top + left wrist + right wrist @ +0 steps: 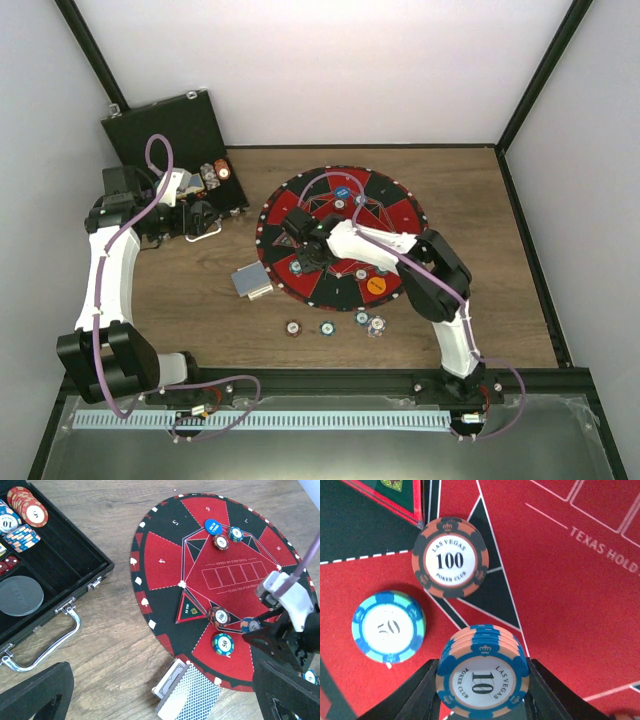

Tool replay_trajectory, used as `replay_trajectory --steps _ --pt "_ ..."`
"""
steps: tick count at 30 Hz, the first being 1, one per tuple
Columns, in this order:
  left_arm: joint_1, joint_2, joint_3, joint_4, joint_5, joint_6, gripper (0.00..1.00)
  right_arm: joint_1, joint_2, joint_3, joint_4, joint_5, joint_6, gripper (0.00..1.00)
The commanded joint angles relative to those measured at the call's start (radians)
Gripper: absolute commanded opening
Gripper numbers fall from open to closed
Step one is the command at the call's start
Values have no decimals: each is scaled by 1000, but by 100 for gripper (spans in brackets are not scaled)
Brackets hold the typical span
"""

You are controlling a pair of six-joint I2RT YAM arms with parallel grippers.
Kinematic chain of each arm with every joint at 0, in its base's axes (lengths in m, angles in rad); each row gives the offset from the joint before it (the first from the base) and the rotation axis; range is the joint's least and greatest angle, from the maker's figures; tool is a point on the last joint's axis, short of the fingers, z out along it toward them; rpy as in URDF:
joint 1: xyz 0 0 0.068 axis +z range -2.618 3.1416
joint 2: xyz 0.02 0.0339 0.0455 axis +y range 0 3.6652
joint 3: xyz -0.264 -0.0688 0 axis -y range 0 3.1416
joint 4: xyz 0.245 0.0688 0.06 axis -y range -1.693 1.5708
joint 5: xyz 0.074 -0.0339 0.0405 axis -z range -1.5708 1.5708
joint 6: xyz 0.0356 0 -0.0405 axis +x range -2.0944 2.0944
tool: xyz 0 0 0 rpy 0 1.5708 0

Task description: Distribute texas hold em gaming equipment

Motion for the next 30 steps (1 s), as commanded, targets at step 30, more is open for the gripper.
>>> replay_trajectory --steps 30 --pt "5 -16 -4 5 26 13 100 -39 -317 -202 -80 37 36 67"
